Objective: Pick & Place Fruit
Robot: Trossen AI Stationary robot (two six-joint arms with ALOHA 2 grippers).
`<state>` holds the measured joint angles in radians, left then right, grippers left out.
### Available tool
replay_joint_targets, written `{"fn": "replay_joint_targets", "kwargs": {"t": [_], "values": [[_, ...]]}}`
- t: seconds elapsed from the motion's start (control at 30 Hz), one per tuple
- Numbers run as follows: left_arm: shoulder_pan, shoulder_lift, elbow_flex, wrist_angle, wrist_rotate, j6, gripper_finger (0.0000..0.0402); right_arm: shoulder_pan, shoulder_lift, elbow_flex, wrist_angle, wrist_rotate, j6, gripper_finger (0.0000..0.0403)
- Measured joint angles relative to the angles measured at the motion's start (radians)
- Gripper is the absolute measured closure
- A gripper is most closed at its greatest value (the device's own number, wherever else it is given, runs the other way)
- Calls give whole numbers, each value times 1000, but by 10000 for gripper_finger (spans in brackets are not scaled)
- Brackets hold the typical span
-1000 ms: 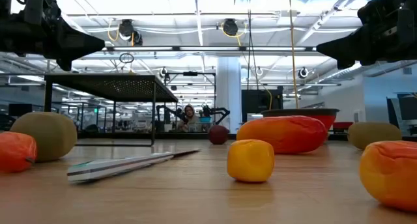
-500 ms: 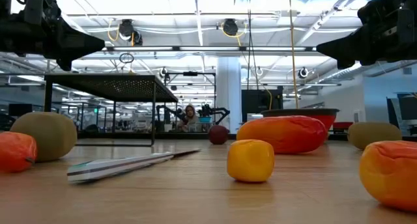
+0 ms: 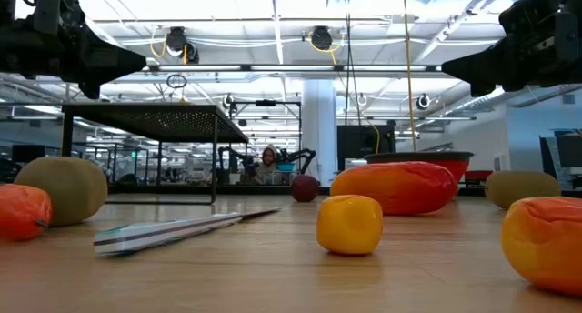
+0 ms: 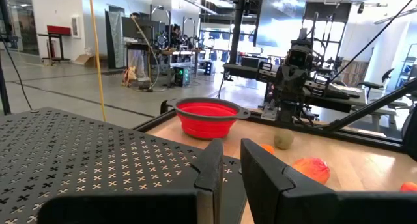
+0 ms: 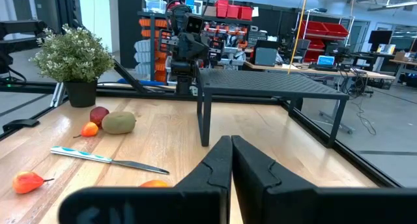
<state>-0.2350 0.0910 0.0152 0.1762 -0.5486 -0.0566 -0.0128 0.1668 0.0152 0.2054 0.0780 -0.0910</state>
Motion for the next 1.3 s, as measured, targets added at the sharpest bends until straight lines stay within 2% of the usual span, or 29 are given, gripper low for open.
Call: {"fn": "replay_joint_targets", "kwargs": {"t": [0.87,1.03,1.17,1.3], "values": [[0,0,0,0,0,0,350,0,0,0,4,0,5,399],[0,0,0,0,0,0,350,0,0,0,55,4,169,399],[0,0,0,0,0,0,350,1,0,0,181,120,302,399],[0,0,0,0,0,0,350,0,0,2,341,228,304,399]]}}
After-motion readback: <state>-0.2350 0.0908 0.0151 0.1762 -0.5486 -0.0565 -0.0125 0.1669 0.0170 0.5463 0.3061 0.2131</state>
